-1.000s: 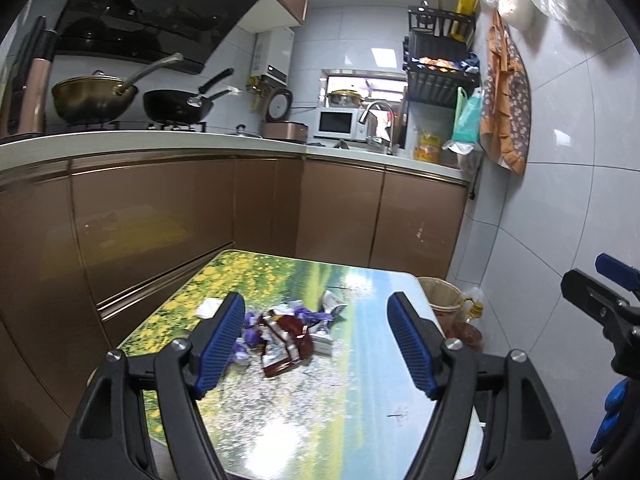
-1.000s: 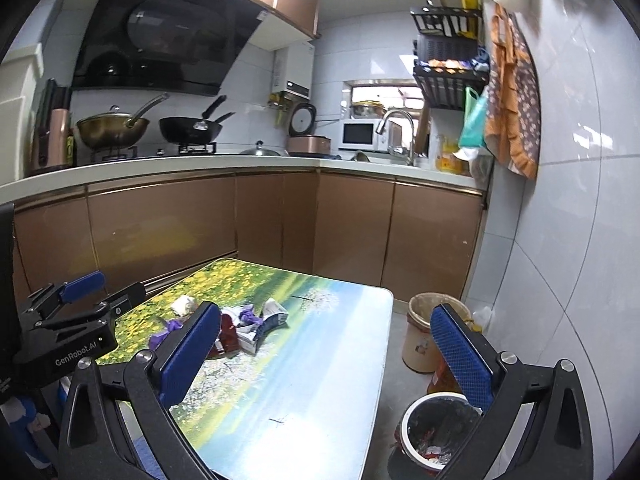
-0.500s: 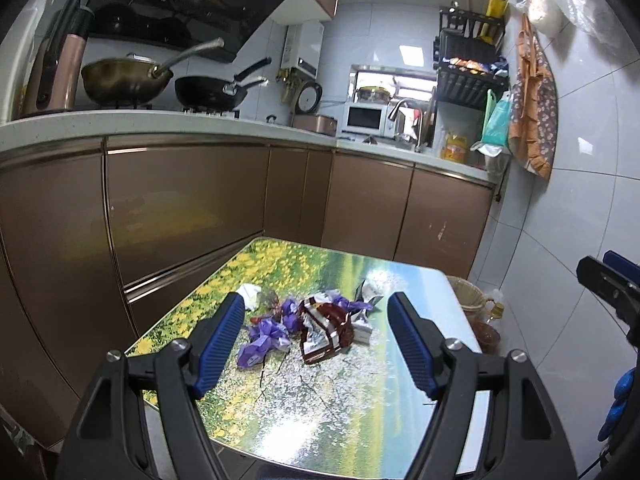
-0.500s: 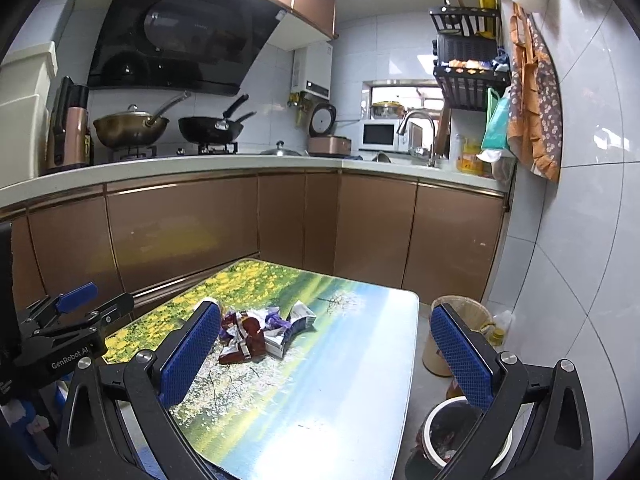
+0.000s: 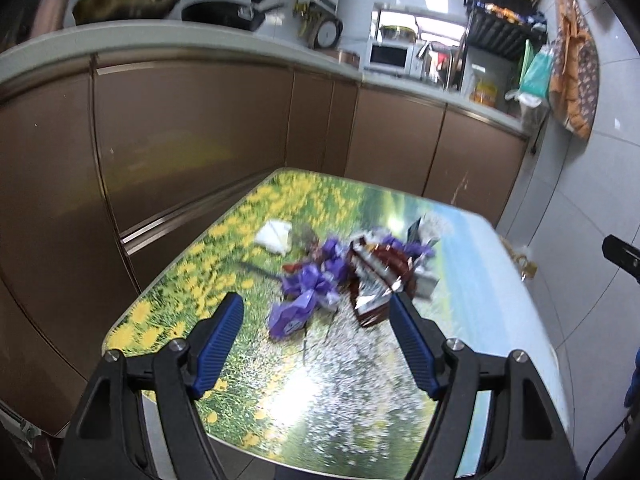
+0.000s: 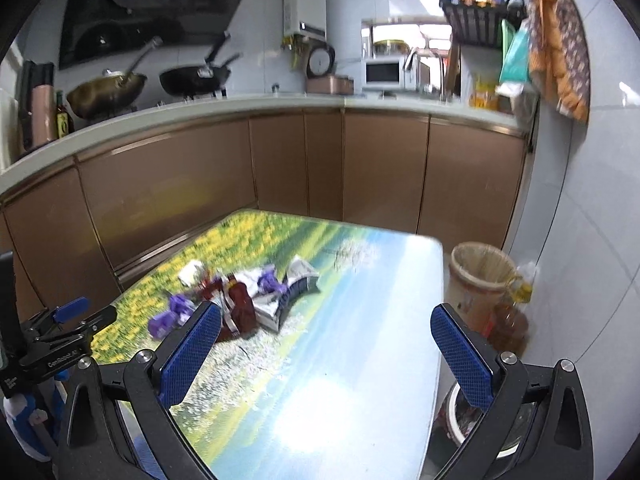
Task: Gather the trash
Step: 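Move both grippers back over the trash on the table, then grasp the milk carton with the right gripper while the left gripper grasps the purple bag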
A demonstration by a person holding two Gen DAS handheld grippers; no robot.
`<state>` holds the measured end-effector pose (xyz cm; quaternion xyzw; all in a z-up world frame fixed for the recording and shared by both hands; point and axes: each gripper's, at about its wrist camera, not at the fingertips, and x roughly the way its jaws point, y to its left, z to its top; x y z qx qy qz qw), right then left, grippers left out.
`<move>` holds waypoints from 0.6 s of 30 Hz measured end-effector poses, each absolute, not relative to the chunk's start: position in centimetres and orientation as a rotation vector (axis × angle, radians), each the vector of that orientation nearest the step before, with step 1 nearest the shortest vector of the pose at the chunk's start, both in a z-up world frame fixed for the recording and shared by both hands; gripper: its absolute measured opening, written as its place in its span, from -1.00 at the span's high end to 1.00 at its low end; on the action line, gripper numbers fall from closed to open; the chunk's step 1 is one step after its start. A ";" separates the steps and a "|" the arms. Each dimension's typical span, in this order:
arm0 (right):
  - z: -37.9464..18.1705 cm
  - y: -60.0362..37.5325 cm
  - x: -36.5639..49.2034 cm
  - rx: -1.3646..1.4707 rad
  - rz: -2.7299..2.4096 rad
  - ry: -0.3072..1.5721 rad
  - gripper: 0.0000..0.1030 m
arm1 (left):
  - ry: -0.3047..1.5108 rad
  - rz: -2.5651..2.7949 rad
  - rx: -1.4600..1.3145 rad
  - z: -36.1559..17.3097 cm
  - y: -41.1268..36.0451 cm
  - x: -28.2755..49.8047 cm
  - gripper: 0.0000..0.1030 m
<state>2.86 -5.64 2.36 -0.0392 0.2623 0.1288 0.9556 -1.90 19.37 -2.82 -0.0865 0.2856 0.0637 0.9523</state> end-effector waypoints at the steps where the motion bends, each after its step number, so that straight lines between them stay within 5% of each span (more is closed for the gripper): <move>1: 1.5 -5.6 3.9 -0.075 0.263 0.558 -1.00 | 0.593 0.125 -0.176 -3.2 19.6 -1.4 -0.43; 10: -3.4 -4.9 11.2 -0.024 0.324 0.711 -0.89 | 0.703 0.046 -0.219 -7.1 21.7 4.6 -0.43; 18: -7.7 -1.6 17.9 0.057 0.444 0.866 -0.46 | 0.772 0.036 -0.242 -9.3 22.4 9.1 -0.41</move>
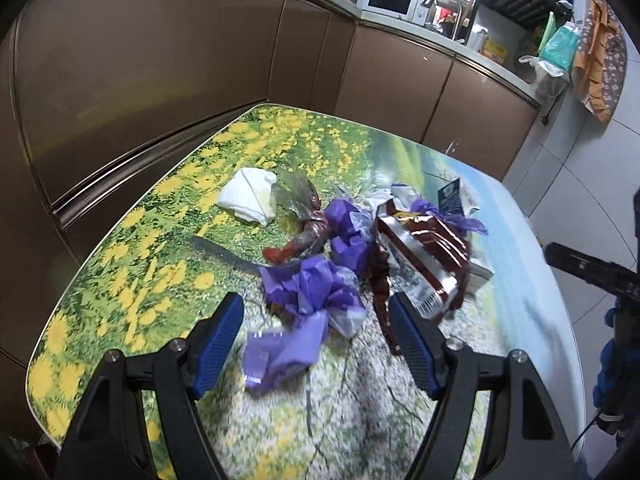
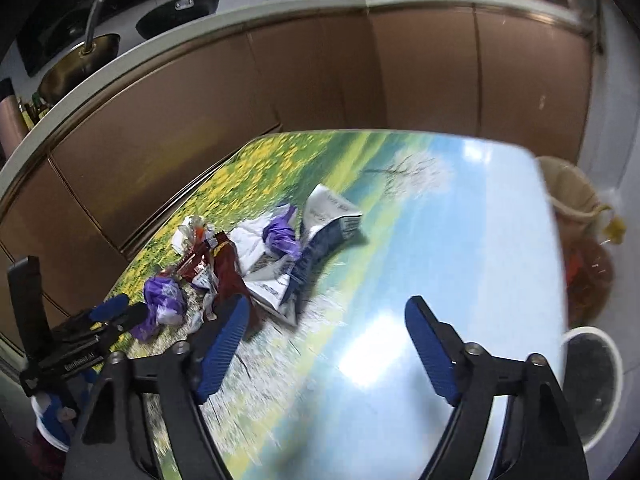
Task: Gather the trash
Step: 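Grasp the milk carton with the right gripper while the left gripper grasps the purple bag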
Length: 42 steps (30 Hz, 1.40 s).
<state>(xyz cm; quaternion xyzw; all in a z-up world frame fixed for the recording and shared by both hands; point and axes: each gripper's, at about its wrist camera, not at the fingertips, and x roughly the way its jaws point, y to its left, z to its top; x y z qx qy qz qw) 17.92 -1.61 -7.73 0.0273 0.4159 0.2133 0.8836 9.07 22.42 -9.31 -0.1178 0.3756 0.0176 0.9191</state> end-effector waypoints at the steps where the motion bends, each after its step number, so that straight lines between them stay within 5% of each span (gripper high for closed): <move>1: -8.1 -1.1 18.6 0.060 0.451 0.877 -0.42 | 0.777 0.037 -0.243 -9.5 22.5 9.4 -0.41; 16: -12.3 3.8 24.4 0.147 0.479 1.039 -0.27 | 0.819 -0.002 -0.252 -11.2 22.3 9.8 -0.12; 19: -13.1 4.0 24.8 0.152 0.476 1.074 -0.18 | 0.826 -0.014 -0.254 -11.2 22.1 9.8 0.04; 24: -13.2 3.7 24.6 0.103 0.444 1.081 0.26 | 0.830 -0.031 -0.252 -11.3 21.8 9.8 0.20; 42: -12.8 -0.8 20.2 -0.009 0.435 1.109 0.29 | 0.843 -0.099 -0.303 -10.6 21.1 6.7 0.49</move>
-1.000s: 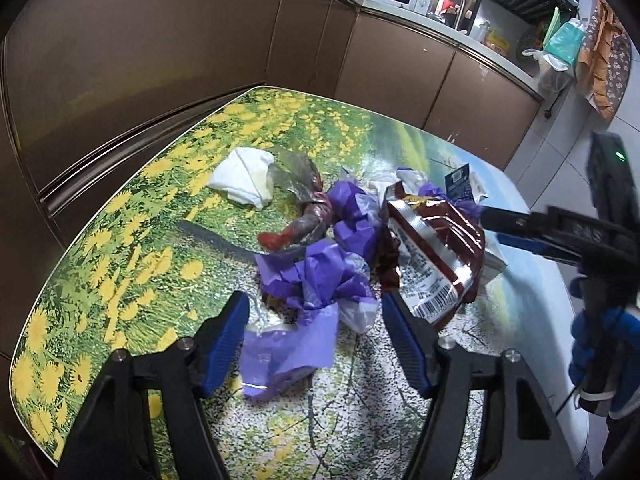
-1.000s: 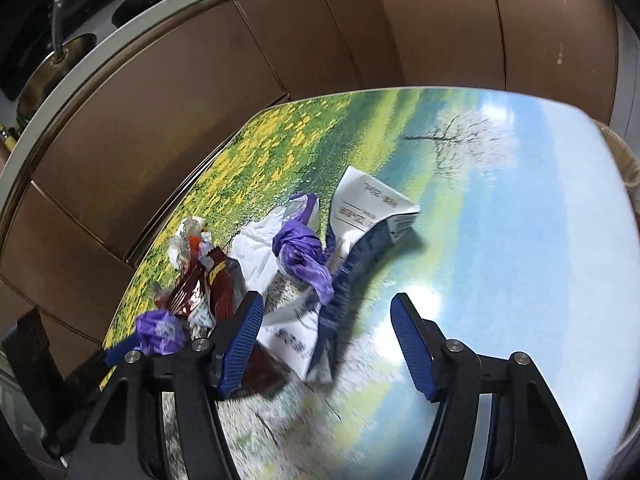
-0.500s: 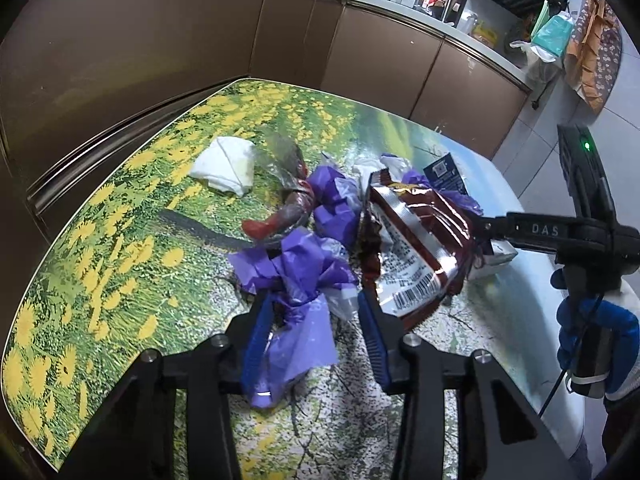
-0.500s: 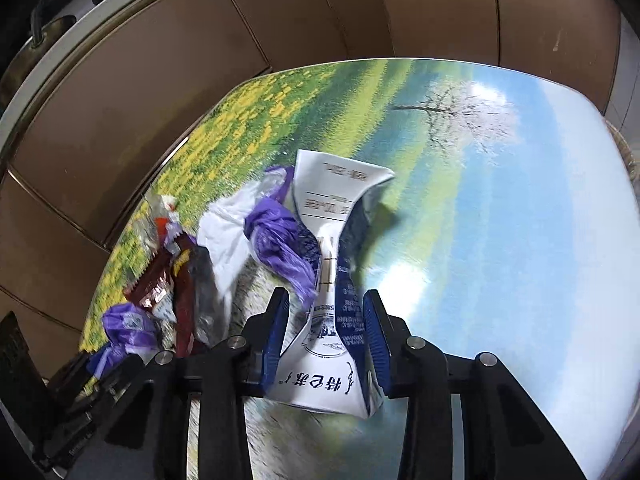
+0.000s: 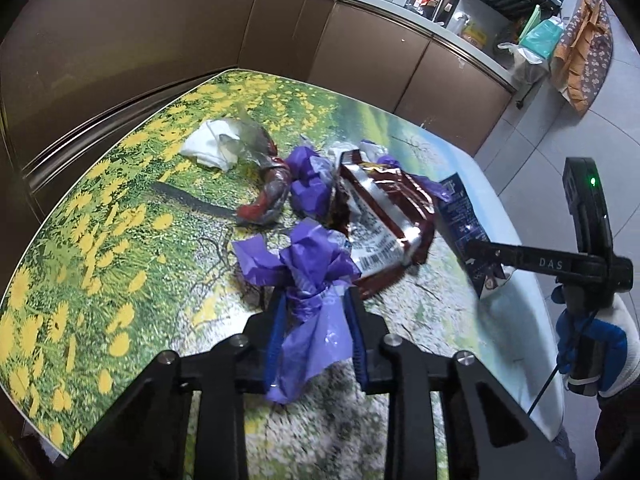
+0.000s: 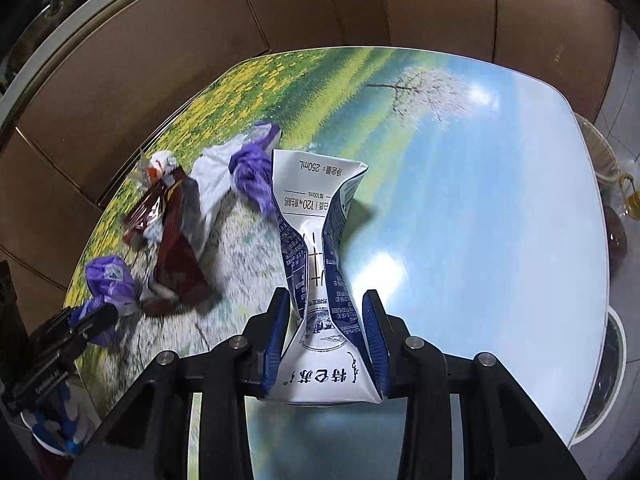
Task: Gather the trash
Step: 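Grasp the milk carton with the right gripper while the left gripper grasps the purple bag, then carry both items to the white bin and open both grippers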
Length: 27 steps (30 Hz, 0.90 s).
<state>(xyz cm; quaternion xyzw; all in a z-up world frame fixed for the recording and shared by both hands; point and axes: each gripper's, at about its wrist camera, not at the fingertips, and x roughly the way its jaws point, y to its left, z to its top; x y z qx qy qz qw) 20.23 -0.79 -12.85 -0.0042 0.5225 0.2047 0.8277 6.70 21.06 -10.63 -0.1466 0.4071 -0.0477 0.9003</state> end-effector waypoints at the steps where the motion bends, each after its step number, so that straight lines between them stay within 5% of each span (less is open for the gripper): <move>1: -12.8 -1.3 19.8 0.002 0.434 1.108 0.29 | 0.838 -0.100 -0.297 -10.3 20.9 6.4 0.49; 27: -6.8 -15.2 9.5 0.251 0.382 0.875 0.42 | 0.769 -0.239 -0.102 -3.7 9.6 3.0 0.51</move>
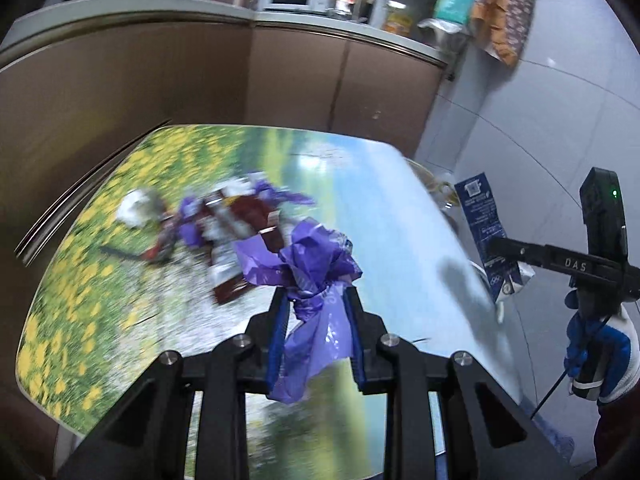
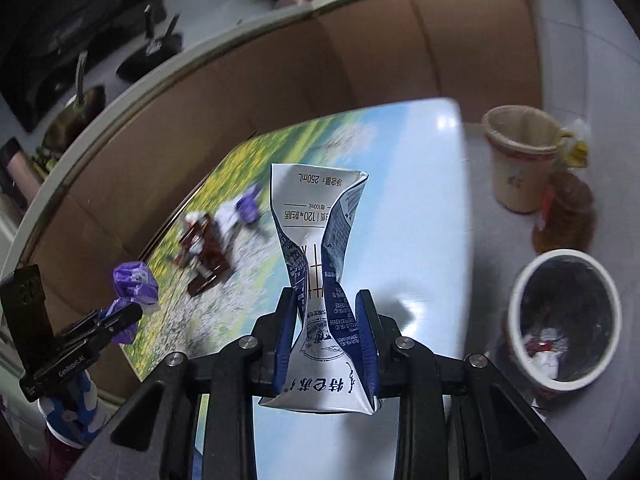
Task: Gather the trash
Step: 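Carry both items to the white bin and open both grippers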
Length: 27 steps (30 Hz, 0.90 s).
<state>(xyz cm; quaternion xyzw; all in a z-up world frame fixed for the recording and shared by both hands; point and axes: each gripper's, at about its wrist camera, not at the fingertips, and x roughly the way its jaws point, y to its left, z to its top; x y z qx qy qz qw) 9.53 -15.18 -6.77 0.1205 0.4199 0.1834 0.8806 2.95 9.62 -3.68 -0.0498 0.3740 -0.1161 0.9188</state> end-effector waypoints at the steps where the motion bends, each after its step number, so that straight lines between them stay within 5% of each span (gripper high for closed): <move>1: -6.5 -16.5 9.2 0.262 0.357 0.860 0.42 | 0.769 -0.256 -0.093 -3.5 8.7 3.2 0.51; 13: -8.9 -29.1 8.7 0.325 0.033 0.804 0.42 | 0.802 -0.539 0.070 -2.8 -8.8 9.7 0.51; 27: -15.7 -37.5 13.3 0.324 -0.219 0.889 0.40 | 0.944 -0.695 0.137 -9.1 -25.8 19.6 0.42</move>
